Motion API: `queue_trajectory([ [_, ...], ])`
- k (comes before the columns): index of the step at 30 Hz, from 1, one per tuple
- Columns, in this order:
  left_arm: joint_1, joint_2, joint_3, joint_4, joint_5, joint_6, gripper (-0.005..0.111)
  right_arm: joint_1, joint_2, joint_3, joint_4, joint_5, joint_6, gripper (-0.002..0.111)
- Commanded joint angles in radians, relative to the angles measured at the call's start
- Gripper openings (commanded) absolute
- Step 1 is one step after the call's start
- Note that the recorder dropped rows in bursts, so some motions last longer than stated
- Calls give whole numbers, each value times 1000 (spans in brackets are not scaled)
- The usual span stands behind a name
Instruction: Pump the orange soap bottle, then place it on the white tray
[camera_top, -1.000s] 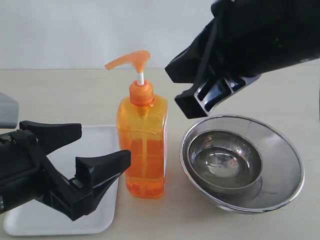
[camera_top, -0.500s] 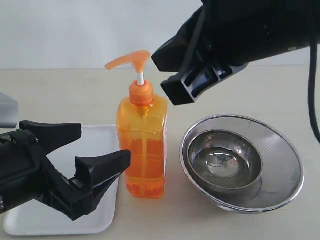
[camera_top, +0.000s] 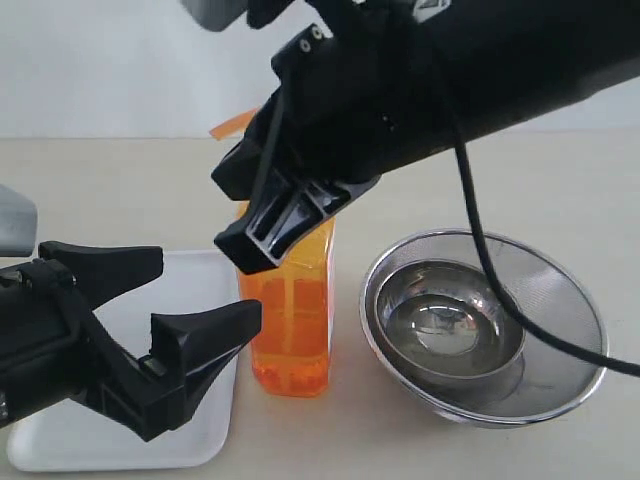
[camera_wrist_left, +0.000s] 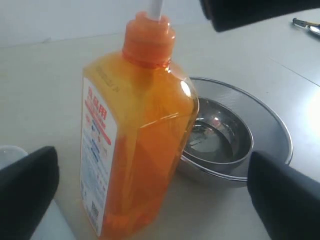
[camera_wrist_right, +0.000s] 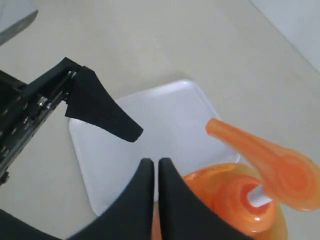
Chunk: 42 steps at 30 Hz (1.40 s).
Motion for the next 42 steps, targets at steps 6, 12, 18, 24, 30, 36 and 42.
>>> queue_trajectory([
  [6, -3, -6, 5, -1, -9, -8, 95, 7, -2, -6, 10, -102, -10, 0],
  [12, -3, -6, 5, -1, -2, -8, 95, 7, 20, -6, 3, -142, -10, 0],
  [18, -3, -6, 5, -1, 0, -8, 95, 7, 70, -6, 3, -201, -19, 0],
  [24, -3, -6, 5, -1, 0, -8, 95, 7, 77, -6, 9, -272, -17, 0],
  [30, -3, -6, 5, -1, 0, -8, 95, 7, 77, -6, 9, -313, -6, 0],
  [36, -3, -6, 5, -1, 0, -8, 95, 7, 77, -6, 9, -314, 1, 0],
  [42, -3, -6, 5, -1, 0, -8, 95, 7, 70, -6, 13, -248, 14, 0],
])
